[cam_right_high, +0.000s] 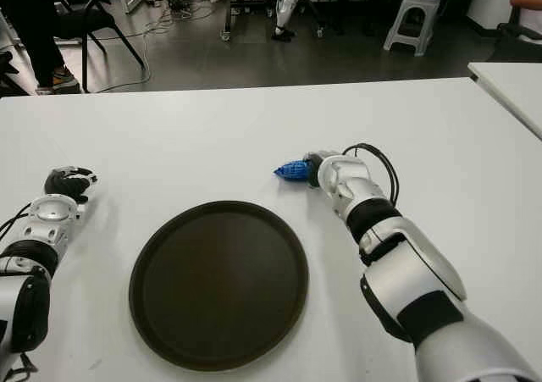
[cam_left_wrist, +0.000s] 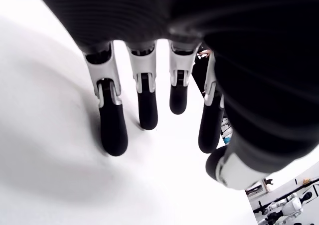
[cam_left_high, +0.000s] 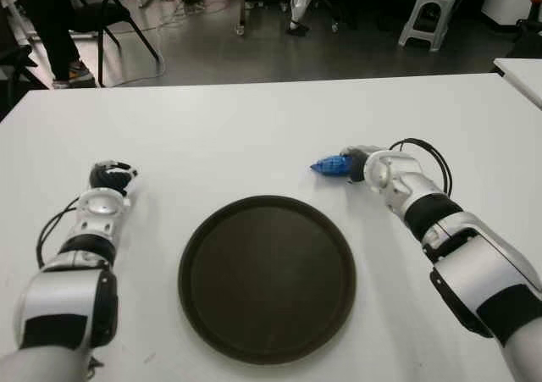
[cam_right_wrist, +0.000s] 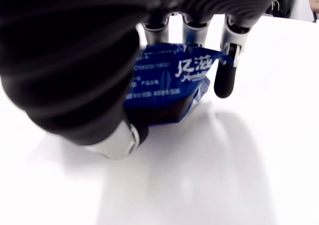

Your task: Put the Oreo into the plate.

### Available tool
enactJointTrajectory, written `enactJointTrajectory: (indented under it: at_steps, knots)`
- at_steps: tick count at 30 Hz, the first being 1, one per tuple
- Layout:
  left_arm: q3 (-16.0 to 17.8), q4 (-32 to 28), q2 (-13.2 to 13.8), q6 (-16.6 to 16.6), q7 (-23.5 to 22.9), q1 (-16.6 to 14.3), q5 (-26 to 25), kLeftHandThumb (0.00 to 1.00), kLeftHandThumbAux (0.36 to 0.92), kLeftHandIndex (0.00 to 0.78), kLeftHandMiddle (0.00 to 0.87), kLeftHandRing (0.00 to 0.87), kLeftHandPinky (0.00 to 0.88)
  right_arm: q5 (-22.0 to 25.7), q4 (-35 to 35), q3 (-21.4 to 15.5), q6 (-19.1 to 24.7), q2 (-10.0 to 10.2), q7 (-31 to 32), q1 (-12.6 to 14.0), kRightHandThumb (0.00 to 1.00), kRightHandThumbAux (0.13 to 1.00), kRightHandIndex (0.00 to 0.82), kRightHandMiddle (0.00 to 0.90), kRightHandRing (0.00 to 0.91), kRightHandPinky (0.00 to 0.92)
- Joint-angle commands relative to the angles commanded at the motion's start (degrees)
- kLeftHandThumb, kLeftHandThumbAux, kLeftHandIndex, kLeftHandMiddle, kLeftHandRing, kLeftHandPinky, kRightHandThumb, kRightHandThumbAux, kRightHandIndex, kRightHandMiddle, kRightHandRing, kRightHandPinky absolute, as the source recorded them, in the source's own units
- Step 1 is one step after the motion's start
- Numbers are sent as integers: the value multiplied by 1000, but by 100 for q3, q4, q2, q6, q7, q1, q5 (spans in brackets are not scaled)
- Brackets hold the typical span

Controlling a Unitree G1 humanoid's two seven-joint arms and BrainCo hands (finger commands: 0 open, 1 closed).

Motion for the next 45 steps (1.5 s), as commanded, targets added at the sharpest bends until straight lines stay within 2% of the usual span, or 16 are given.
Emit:
enactJointTrajectory:
  at_steps: [13,15,18,23,32,37,45]
  knots:
    - [3,-4,7,1,-11,-5,9,679,724,398,138,148,140,-18,7,20,7,19,-71,-2,699,733,420,429,472,480]
    - [10,-6,5,-6,-11,-5,2,679,724,398,132,147,140,-34,16,42,31,25,-19,-23,697,734,419,419,442,442]
    - [23,-9,2,-16,-13,-2,-9,680,724,399,131,146,141,-41,-7,57,53,23,36,-32,695,735,419,436,460,479]
    - [4,-9,4,-1,-5,-6,16,679,724,398,135,150,151,-16,-111,29,77,5,53,-4,693,736,419,429,457,477]
    - [-47,-8,7,21,20,-13,63,677,725,398,136,155,152,43,-271,-73,46,-35,-193,86,697,735,419,358,368,394]
    - [-57,-8,14,-3,8,-4,67,678,724,398,151,164,148,52,-325,-139,11,-49,-478,120,694,735,416,251,257,286]
    - [-77,-7,17,11,10,-10,66,676,725,398,151,163,142,-17,-548,-228,-192,-109,-1527,256,691,736,414,179,189,233]
